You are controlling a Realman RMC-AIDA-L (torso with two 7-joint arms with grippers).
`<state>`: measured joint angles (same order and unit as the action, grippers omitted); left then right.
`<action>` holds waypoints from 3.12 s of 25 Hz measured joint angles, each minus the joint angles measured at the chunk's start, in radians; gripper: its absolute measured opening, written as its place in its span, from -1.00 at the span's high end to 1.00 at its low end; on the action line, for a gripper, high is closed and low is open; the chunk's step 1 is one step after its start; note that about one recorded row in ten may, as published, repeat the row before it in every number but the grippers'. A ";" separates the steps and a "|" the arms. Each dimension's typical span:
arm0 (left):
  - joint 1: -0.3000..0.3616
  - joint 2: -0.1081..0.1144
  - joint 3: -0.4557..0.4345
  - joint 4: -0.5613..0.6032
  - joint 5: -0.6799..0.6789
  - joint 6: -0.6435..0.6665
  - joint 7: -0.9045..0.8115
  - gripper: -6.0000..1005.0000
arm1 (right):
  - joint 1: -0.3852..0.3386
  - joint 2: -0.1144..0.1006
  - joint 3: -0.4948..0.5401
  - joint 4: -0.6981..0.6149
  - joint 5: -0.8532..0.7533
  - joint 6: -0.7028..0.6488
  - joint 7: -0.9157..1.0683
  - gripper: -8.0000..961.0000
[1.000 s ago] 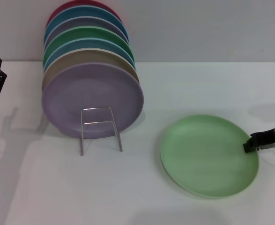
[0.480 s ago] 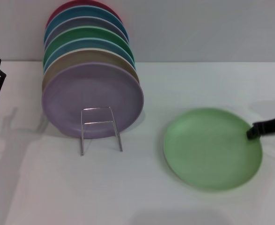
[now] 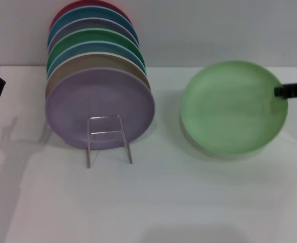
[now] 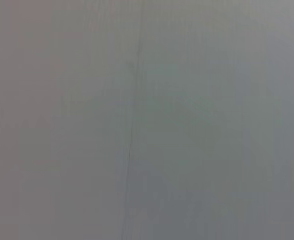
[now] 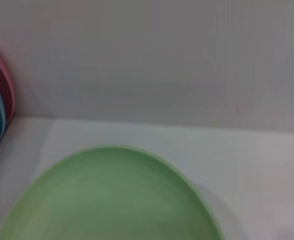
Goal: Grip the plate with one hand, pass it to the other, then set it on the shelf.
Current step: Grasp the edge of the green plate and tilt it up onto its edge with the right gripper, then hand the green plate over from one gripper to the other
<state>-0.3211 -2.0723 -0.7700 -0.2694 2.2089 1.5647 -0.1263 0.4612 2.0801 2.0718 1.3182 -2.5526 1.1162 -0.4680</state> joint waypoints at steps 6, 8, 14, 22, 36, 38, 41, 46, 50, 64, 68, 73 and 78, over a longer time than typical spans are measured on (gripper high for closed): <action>0.000 -0.001 0.000 -0.001 0.000 0.002 0.000 -0.66 | -0.005 -0.002 -0.079 0.003 -0.001 -0.162 -0.021 0.93; -0.001 -0.001 0.000 -0.002 0.000 0.004 -0.001 -0.66 | -0.009 -0.002 -0.092 0.004 -0.003 -0.188 -0.022 0.93; -0.006 -0.002 0.000 -0.002 0.000 0.005 -0.001 -0.66 | -0.041 -0.001 -0.195 0.008 -0.004 -0.388 -0.027 0.93; -0.007 0.000 0.000 -0.002 0.000 0.005 -0.001 -0.66 | -0.056 -0.001 -0.314 -0.025 -0.006 -0.595 -0.028 0.93; -0.003 0.000 0.000 -0.002 0.000 0.009 -0.003 -0.66 | -0.141 0.002 -0.570 -0.184 0.001 -1.156 -0.019 0.93; -0.002 0.000 0.000 -0.002 0.000 0.009 -0.003 -0.66 | -0.141 0.002 -0.585 -0.207 0.002 -1.200 -0.015 0.93; -0.001 -0.001 0.000 -0.002 0.000 0.010 -0.003 -0.66 | -0.136 0.003 -0.634 -0.291 0.005 -1.338 0.014 0.93; 0.003 -0.003 0.005 -0.003 0.000 0.020 -0.003 -0.66 | -0.129 0.003 -0.707 -0.412 0.006 -1.557 0.094 0.93; 0.017 -0.003 0.016 -0.004 0.000 0.036 -0.020 -0.66 | -0.127 0.005 -0.777 -0.522 0.006 -1.759 0.174 0.93; 0.060 -0.001 0.293 -0.017 0.000 0.158 -0.102 -0.66 | -0.276 0.010 -1.072 -0.715 0.007 -2.326 0.334 0.93; 0.057 -0.002 0.375 -0.024 0.000 0.152 -0.098 -0.66 | -0.310 0.011 -1.138 -0.724 0.006 -2.408 0.326 0.93; 0.045 -0.004 0.455 -0.027 0.000 0.117 -0.085 -0.66 | -0.334 0.011 -1.231 -0.743 0.006 -2.487 0.299 0.93; 0.038 -0.004 0.480 -0.028 0.000 0.096 -0.082 -0.66 | -0.353 0.012 -1.316 -0.730 0.036 -2.500 0.226 0.93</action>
<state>-0.2827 -2.0764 -0.2897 -0.2976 2.2088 1.6610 -0.2083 0.1081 2.0919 0.7559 0.5883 -2.5167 -1.3835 -0.2415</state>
